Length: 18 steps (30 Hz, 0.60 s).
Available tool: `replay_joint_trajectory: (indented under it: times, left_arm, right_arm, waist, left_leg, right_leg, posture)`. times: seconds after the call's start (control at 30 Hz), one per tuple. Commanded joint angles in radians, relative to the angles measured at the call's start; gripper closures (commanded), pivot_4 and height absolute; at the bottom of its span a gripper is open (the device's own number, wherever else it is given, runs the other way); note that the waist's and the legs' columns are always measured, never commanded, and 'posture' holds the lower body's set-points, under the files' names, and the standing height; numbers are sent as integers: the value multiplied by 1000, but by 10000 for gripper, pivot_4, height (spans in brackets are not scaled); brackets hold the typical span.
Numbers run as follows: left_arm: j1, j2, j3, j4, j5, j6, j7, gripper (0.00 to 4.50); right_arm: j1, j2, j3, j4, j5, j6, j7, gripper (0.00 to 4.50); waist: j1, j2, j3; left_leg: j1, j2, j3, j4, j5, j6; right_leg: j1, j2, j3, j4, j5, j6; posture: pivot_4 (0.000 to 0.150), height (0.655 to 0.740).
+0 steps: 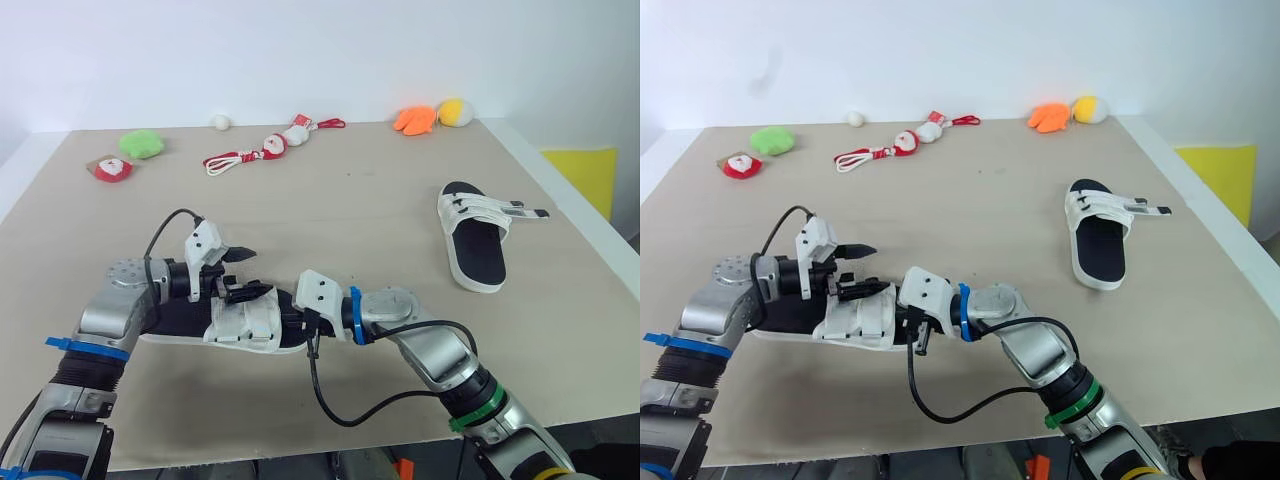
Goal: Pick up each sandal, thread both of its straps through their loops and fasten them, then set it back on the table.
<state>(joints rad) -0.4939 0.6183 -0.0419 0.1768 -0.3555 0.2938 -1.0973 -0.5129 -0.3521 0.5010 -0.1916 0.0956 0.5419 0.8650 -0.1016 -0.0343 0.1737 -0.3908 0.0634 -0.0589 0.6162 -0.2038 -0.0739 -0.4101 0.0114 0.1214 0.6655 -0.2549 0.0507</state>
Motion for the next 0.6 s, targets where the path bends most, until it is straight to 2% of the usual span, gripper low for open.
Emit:
replay_joint_trajectory:
  times: [0.03, 0.13, 0.23, 0.33, 0.37, 0.4, 0.53, 0.57, 0.6]
  left_arm:
    - [-19, 80, 96, -7, 82, -243, 42, 528]
    - [-32, 98, 124, 12, 114, -400, 63, 528]
    - [-44, 134, 116, 20, 243, -663, 115, 528]
    - [-14, 178, 106, -1, 321, -897, 124, 528]
    - [0, 191, 100, 2, 335, -956, 122, 0]
    - [23, 204, 98, 11, 339, -1003, 118, 0]
    - [104, 265, 96, 107, 386, -1250, 136, 0]
    - [119, 280, 92, 132, 396, -1313, 141, 0]
    - [127, 291, 88, 151, 402, -1357, 146, 0]
  right_arm:
    - [39, -25, -43, 0, 39, 39, 18, 45000]
    - [45, -37, -91, -12, 82, 27, 38, 45000]
    - [48, -57, -147, -14, 135, 22, 66, 45000]
    - [47, -97, -229, -21, 229, 58, 123, 45000]
    - [43, -108, -254, -20, 257, 76, 136, 38443]
    - [39, -125, -285, -18, 289, 92, 154, 35596]
    - [10, -206, -409, 10, 390, 123, 227, 15798]
    - [-6, -230, -441, 17, 418, 133, 246, 13668]
    - [-17, -245, -462, 21, 437, 141, 258, 8812]
  waist:
    - [2, -1, 1]
    - [13, -1, 2]
    - [27, -1, 3]
    - [34, -1, 3]
    - [36, 0, 3]
    - [38, 0, 3]
    - [36, 2, 5]
    - [36, 3, 6]
    - [36, 3, 7]
  left_leg:
    - [-1, 0, 0, 0, 0, 0]
    - [-3, 0, 0, 0, -1, -2]
    - [-5, -3, 0, 0, -2, -3]
    - [-15, -3, 0, 1, -2, -4]
    - [-18, -3, 0, 1, -2, -4]
    - [-18, -4, 0, 1, -2, -4]
    - [-18, -3, 1, 1, -5, 1]
    - [-18, -3, 1, 1, -5, 1]
    - [-18, -3, 0, 1, -5, 2]
  right_leg:
    - [0, 0, 0, 0, 0, 0]
    - [-1, -1, 0, -1, -1, -1]
    - [-2, -3, 0, -2, 0, 2]
    - [-9, -4, 0, -3, 0, 3]
    - [-12, -4, 0, -3, 0, 3]
    - [-13, -4, 1, -3, 0, 2]
    - [-13, -4, 1, -2, -1, 2]
    - [-13, -3, 1, -2, -1, 1]
    - [-13, -3, 0, -2, -2, 2]
  posture:
    - [1500, 7400]
    - [1500, 7400]
    - [1500, 7400]
    - [1500, 7400]
    - [1500, 7400]
    - [1500, 7400]
    - [1500, 7400]
    - [1500, 7400]
    - [1500, 7400]
